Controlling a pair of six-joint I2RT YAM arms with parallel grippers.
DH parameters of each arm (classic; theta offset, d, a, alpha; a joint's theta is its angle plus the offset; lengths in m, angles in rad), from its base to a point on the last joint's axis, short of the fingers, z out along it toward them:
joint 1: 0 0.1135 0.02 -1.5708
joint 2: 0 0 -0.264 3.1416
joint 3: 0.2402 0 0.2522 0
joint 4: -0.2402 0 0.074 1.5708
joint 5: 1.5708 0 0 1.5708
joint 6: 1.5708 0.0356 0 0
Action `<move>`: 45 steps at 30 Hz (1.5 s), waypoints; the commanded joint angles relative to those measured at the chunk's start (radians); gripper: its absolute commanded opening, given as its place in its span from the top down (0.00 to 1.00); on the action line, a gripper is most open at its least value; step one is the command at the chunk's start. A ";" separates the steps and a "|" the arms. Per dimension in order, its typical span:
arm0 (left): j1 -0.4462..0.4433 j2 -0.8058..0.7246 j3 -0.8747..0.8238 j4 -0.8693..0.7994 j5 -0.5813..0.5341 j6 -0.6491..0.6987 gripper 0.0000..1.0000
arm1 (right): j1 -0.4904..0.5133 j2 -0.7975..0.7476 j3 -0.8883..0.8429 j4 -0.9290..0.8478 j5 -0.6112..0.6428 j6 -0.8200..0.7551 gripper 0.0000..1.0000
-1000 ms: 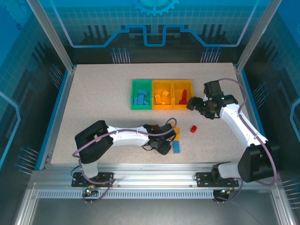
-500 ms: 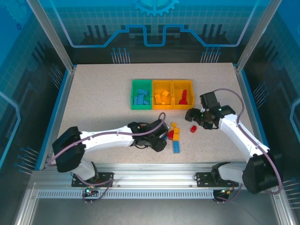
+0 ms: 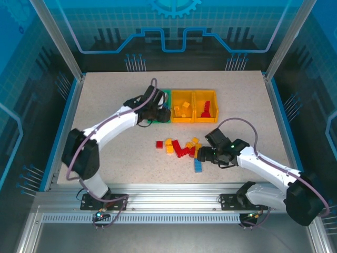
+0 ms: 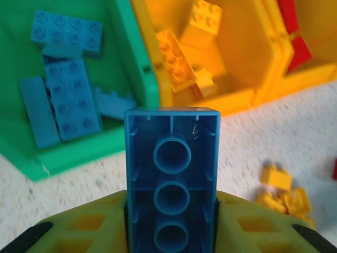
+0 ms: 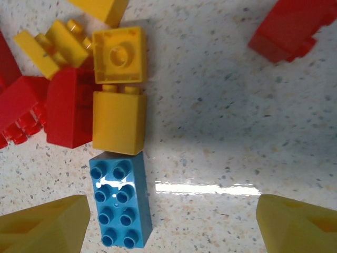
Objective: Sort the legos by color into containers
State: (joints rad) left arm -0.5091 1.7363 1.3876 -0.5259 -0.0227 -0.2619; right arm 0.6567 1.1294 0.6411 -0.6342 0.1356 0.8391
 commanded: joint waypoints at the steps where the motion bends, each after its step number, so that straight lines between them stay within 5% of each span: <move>1: 0.047 0.094 0.080 -0.043 0.077 0.031 0.62 | 0.059 0.040 -0.005 0.045 0.055 0.059 0.16; 9: 0.136 0.271 0.304 -0.093 0.108 0.006 0.57 | 0.121 0.184 0.039 0.048 0.073 0.074 0.17; 19: 0.143 0.285 0.311 -0.066 0.110 -0.056 0.21 | 0.143 0.329 0.105 0.008 0.094 0.071 0.25; 22: 0.144 0.216 0.238 -0.021 0.118 -0.095 0.02 | 0.153 0.341 0.115 -0.006 0.100 0.069 0.26; 34: 0.142 -0.035 -0.022 0.046 0.085 -0.119 0.01 | 0.229 0.268 0.128 -0.048 0.105 0.103 0.25; 45: 0.144 -0.105 -0.140 0.062 0.066 -0.127 0.01 | 0.247 0.246 0.120 -0.037 0.087 0.087 0.26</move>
State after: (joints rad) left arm -0.3683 1.6730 1.2678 -0.4805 0.0601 -0.3683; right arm 0.8856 1.4063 0.7681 -0.6544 0.2249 0.9272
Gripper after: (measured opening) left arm 0.987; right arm 0.741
